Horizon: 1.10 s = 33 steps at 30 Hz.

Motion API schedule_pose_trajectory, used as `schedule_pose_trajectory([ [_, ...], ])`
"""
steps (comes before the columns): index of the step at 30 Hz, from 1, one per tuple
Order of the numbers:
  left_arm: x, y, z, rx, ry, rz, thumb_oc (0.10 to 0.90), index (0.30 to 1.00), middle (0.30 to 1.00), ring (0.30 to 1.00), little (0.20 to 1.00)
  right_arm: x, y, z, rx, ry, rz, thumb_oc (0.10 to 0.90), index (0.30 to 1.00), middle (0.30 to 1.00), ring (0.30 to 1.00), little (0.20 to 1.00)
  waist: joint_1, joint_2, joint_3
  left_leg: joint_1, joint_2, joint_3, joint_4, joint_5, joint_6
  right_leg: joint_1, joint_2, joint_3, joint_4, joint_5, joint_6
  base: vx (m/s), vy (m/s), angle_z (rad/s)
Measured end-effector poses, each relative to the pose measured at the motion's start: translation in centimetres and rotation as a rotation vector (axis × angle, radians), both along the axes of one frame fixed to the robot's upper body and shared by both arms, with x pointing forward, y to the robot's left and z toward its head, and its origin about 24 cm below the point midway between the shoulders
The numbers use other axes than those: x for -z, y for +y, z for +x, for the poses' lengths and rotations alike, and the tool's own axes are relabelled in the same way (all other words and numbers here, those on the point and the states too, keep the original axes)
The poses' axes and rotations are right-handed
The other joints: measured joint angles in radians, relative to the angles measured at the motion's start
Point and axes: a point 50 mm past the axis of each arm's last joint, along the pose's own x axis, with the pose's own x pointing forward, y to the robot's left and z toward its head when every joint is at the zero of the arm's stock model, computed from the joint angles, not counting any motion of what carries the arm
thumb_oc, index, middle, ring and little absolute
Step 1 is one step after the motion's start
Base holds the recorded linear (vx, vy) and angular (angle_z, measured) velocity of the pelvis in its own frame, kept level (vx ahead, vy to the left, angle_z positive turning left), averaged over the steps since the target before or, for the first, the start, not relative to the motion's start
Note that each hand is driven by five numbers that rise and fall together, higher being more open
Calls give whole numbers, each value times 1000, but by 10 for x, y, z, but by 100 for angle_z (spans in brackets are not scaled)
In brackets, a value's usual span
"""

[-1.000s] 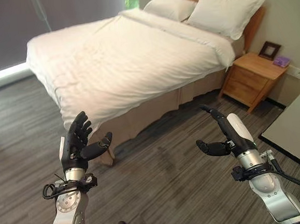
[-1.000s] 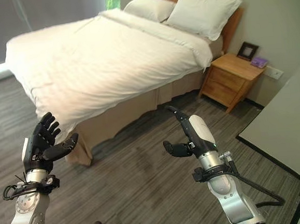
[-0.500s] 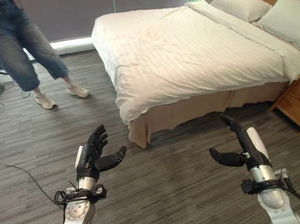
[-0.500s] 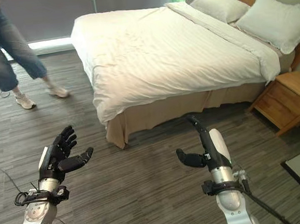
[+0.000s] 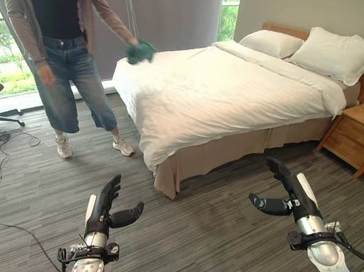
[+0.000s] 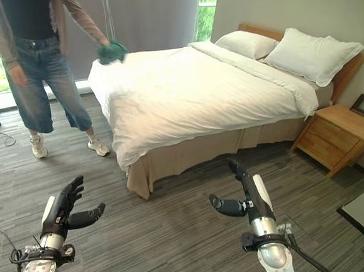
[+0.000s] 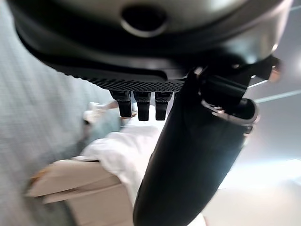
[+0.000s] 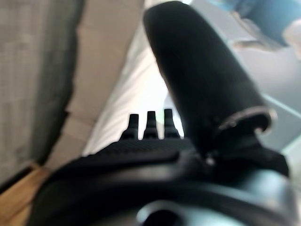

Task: Pick up bed clothes into laundry basket.

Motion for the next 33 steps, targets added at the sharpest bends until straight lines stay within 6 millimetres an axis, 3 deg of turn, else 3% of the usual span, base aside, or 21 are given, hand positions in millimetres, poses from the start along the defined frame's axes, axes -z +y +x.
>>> schedule_pose_trajectory([
  [7, 13, 4, -17, -18, 97, 34, 800, 900, 900, 900, 900, 10, -1, -8, 1, 67, -18, 800, 900, 900, 900, 900, -22, -8, 24, -5, 5, 2, 0, 2, 4, -61, 0, 26, 92, -20, 28, 64, 77, -9],
  [11, 9, 2, -7, -11, 66, 32, 800, 900, 900, 900, 900, 8, -2, -6, 0, 59, -35, 800, 900, 900, 900, 900, -40, -30, 20, -56, 4, -12, 29, 13, 1, -89, 9, 44, 59, -38, -28, 127, -16, 13],
  [12, 10, -3, -6, -18, 58, 1, 800, 900, 900, 900, 900, 1, -3, 3, -16, 29, -57, 800, 900, 900, 900, 900, -44, -6, 48, -92, 36, -23, 111, -6, 20, -79, 27, 47, 51, -14, -23, 182, -50, -30],
  [14, 11, -13, -1, -22, 38, -64, 800, 900, 900, 900, 900, 2, -3, 2, -24, 37, -61, 800, 900, 900, 900, 900, -51, 29, 48, -86, 20, -36, 29, -4, 12, -83, 41, 50, 20, -22, 2, 253, -77, -2],
  [15, 9, -15, 3, -11, 27, -67, 800, 900, 900, 900, 900, 3, -2, 2, -26, 39, -58, 800, 900, 900, 900, 900, -56, 27, 45, -83, 14, -37, -2, 8, -6, -80, 47, 52, -4, -23, 3, 205, -70, 31],
  [16, 4, -17, 13, 5, -1, -72, 800, 900, 900, 900, 900, 5, 1, 1, -25, 41, -43, 800, 900, 900, 900, 900, -74, -18, 46, -114, -7, -33, 80, -11, 32, -88, 14, 64, -38, 8, -25, 77, -23, 20],
  [17, 4, -21, 18, 5, -9, -86, 800, 900, 900, 900, 900, 3, 2, 3, -25, 32, -41, 800, 900, 900, 900, 900, -84, -13, 62, -154, 22, -33, 253, -67, 61, -91, 11, 70, -29, 20, -23, 245, -120, 15],
  [18, 8, -30, 22, 10, -2, -128, 800, 900, 900, 900, 900, -4, 2, 10, -50, 5, -64, 800, 900, 900, 900, 900, -106, 39, 94, -168, 78, -46, 395, -217, 32, -71, 39, 65, -9, 24, -15, 395, -282, -18],
  [19, 8, -40, 28, 27, -15, -156, 800, 900, 900, 900, 900, -2, 2, 8, -60, 18, -77, 800, 900, 900, 900, 900, -110, 62, 131, -146, 66, -73, 360, -215, 41, -169, 41, 109, 160, -19, 11, 409, -265, -14],
  [21, 3, -48, 34, 61, -40, -164, 800, 900, 900, 900, 900, 5, 2, 1, -56, 51, -73, 800, 900, 900, 900, 900, -134, 106, 138, -161, 60, -88, 268, -182, -4, -269, 54, 102, 150, -64, 16, 253, -154, 26],
  [22, -5, -50, 42, 99, -76, -148, 800, 900, 900, 900, 900, 7, 5, -3, -49, 60, -58, 800, 900, 900, 900, 900, -170, 90, 152, -131, 12, -74, 184, -162, 58, -294, 24, 94, 9, -55, 24, 250, -155, 69],
  [23, -10, -50, 46, 109, -99, -141, 800, 900, 900, 900, 900, 6, 5, -5, -53, 50, -59, 800, 900, 900, 900, 900, -189, 67, 158, -126, 2, -60, 256, -158, 79, -292, -13, 128, -24, -46, 53, 599, -421, 86],
  [24, -9, -48, 47, 101, -91, -135, 800, 900, 900, 900, 900, 11, 7, -8, -58, 77, -61, 800, 900, 900, 900, 900, -194, 15, 170, -91, -44, -89, 245, -190, 68, -267, -59, 127, -41, -31, 42, 478, -392, 50],
  [25, -8, -47, 46, 99, -87, -135, 800, 900, 900, 900, 900, 13, 7, -9, -57, 84, -61, 800, 900, 900, 900, 900, -195, 18, 172, -88, -45, -90, 245, -190, 67, -263, -58, 127, -40, -32, 41, 612, -516, 46],
  [26, -6, -52, 43, 121, -78, -139, 800, 900, 900, 900, 900, 11, 3, -8, -54, 90, -80, 800, 900, 900, 900, 900, -180, 67, 180, -107, -6, -92, 243, -194, 42, -304, 4, 155, 67, -46, -19, 368, -405, 33],
  [27, -6, -57, 42, 143, -77, -143, 800, 900, 900, 900, 900, 7, -2, -6, -55, 81, -103, 800, 900, 900, 900, 900, -171, 102, 184, -115, 18, -107, 229, -188, 31, -331, 29, 152, 139, -53, -33, 244, -296, 80],
  [28, -3, -63, 35, 184, -57, -144, 800, 900, 900, 900, 900, 3, -8, -4, -58, 77, -132, 800, 900, 900, 900, 900, -177, 140, 187, -99, 49, -134, 218, -151, -48, -317, 59, 125, 249, -89, -80, 152, -380, 85],
  [29, -5, -66, 31, 216, -59, -133, 800, 900, 900, 900, 900, 1, -11, -3, -66, 74, -148, 800, 900, 900, 900, 900, -175, 127, 190, -112, 82, -148, 310, -161, -105, -276, 53, 123, 234, -88, -113, 260, -503, 73],
  [30, -3, -69, 29, 218, -52, -145, 800, 900, 900, 900, 900, -9, -18, 8, -77, 46, -195, 800, 900, 900, 900, 900, -144, 167, 204, -136, 148, -172, 448, -171, -132, -242, 97, 95, 227, -78, -153, 257, -483, 26],
  [31, -5, -71, 31, 227, -59, -146, 800, 900, 900, 900, 900, -16, -20, 22, -96, 20, -231, 800, 900, 900, 900, 900, -124, 163, 212, -164, 165, -213, 524, -127, -157, -224, 109, 73, 213, -92, -171, 470, -487, -29],
  [33, -14, -76, 40, 255, -106, -145, 800, 900, 900, 900, 900, -33, -19, 44, -103, -59, -256, 800, 900, 900, 900, 900, -83, 134, 220, -208, 225, -171, 671, -105, -183, -200, 96, 97, 188, -45, -202, 494, -237, -44],
])
